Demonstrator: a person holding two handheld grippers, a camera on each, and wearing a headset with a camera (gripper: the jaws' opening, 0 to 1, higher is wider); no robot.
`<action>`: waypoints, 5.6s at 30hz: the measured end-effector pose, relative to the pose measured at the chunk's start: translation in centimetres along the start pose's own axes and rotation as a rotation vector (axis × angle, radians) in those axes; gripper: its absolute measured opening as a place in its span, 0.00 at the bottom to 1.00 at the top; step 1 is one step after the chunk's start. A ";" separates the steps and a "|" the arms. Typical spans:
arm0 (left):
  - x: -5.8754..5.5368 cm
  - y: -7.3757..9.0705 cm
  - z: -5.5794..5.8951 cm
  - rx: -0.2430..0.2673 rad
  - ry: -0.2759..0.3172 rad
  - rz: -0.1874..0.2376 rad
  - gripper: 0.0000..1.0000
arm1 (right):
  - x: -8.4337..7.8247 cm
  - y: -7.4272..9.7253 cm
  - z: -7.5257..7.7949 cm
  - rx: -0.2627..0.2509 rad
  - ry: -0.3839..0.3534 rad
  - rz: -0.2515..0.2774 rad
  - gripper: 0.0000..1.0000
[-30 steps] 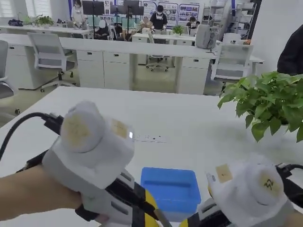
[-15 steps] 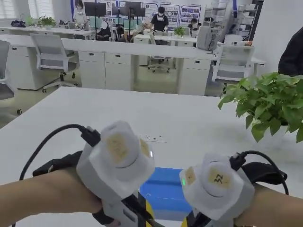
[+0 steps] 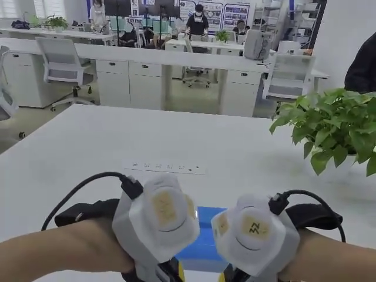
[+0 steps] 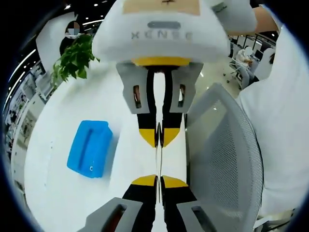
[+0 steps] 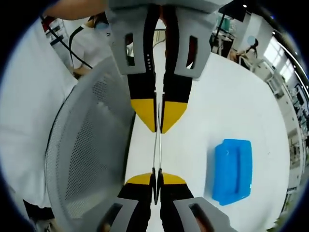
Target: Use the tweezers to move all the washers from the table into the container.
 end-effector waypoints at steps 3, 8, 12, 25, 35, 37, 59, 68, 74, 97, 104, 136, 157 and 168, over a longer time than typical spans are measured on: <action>-0.2 -0.8 -0.5 0.014 0.004 -0.011 0.00 | -0.4 -0.1 0.2 -0.009 -0.031 0.049 0.01; -0.2 -2.1 -1.2 0.043 -0.019 -0.016 0.00 | -1.5 -0.8 0.6 -0.049 -0.074 0.107 0.02; 0.2 -3.3 -1.5 0.048 -0.031 -0.018 0.00 | -2.9 -1.6 0.4 -0.072 -0.149 0.121 0.02; 1.1 -7.1 -2.3 0.031 -0.081 -0.038 0.00 | -6.6 -3.6 0.2 -0.186 -0.320 0.140 0.08; 0.7 -9.3 -3.0 0.012 -0.074 -0.055 0.00 | -7.3 -4.3 -0.1 -0.276 -0.454 0.195 0.16; 0.5 -9.5 -3.1 0.010 -0.068 -0.056 0.00 | -7.0 -4.0 -0.3 -0.293 -0.494 0.238 0.15; -1.3 -12.6 -5.9 0.068 0.031 -0.121 0.00 | -5.5 0.2 -3.3 -0.588 -0.890 0.551 0.30; -1.8 -13.0 -6.5 0.051 0.052 -0.178 0.00 | -6.3 0.4 -3.7 -0.709 -0.872 0.443 0.50; -1.7 -13.1 -6.9 0.035 0.081 -0.192 0.00 | -6.3 1.0 -4.7 -0.746 -0.869 0.426 0.64; -2.1 -11.6 -6.6 0.092 0.133 -0.146 0.15 | -7.6 1.7 -4.6 -0.883 -0.861 0.374 0.73; -1.9 -8.2 -6.3 0.151 0.278 0.082 0.23 | -7.9 2.3 -4.6 -0.900 -0.892 0.420 0.80; -9.5 3.9 0.8 0.715 0.744 0.631 0.78 | -9.7 3.4 -4.7 -0.958 -1.064 0.517 0.92; -11.9 2.7 0.5 0.826 0.814 0.614 0.99 | -10.1 3.1 -4.7 -0.989 -1.034 0.428 0.99; -12.5 3.0 0.2 0.866 0.822 0.604 0.96 | -10.0 2.9 -4.8 -0.979 -1.026 0.408 0.99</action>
Point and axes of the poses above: the centre of the closed fingertips' face, and the gripper's own axes: y roughly backward along the fingers, z roughly to its right, x roughly out of its top, the point moved 6 cm from there along y, roughly backward along the fingers, and after that the axes turned 10 degrees about y, right-handed, at the moved point
